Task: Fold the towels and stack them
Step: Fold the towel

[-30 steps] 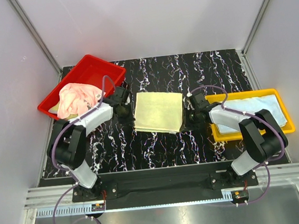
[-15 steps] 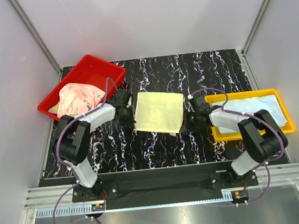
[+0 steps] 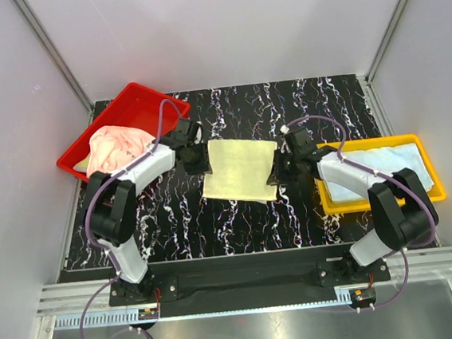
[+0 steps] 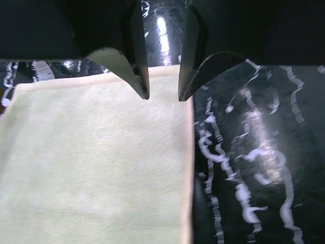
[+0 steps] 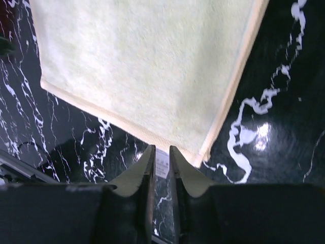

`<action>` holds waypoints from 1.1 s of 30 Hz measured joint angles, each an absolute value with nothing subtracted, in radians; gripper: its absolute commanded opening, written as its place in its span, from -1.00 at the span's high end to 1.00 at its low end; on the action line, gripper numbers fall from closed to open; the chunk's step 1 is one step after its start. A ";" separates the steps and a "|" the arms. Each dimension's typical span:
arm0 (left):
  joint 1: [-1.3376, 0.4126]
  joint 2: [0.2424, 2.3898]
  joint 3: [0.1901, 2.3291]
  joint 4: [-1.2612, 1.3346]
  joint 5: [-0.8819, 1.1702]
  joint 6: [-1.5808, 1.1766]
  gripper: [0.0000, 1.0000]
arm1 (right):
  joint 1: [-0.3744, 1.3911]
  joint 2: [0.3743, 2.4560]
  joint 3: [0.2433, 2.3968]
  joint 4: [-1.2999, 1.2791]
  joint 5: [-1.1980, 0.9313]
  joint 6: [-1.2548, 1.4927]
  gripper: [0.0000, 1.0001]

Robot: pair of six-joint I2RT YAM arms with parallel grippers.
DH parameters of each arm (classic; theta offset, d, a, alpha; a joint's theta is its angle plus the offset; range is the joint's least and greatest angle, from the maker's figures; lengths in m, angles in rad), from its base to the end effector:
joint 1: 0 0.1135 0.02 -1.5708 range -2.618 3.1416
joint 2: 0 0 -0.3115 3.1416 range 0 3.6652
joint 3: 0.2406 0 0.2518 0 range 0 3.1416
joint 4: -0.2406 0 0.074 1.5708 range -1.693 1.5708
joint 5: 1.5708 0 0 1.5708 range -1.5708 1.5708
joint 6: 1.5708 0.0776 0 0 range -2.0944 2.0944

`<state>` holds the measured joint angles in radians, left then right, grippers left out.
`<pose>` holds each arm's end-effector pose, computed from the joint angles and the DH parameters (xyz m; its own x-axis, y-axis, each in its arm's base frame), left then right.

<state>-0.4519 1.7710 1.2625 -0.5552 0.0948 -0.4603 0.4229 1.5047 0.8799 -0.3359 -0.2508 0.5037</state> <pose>0.3550 -0.1805 0.2199 -0.9160 -0.0469 -0.3983 0.0772 0.9539 -0.2899 0.2824 0.1482 0.2077 -0.9090 0.1036 -0.4036 -0.1010 0.8849 0.4547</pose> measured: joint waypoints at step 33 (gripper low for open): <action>-0.493 1.791 1.325 -0.501 0.164 -0.506 0.18 | 0.410 1.541 0.978 -0.408 -0.279 0.340 0.57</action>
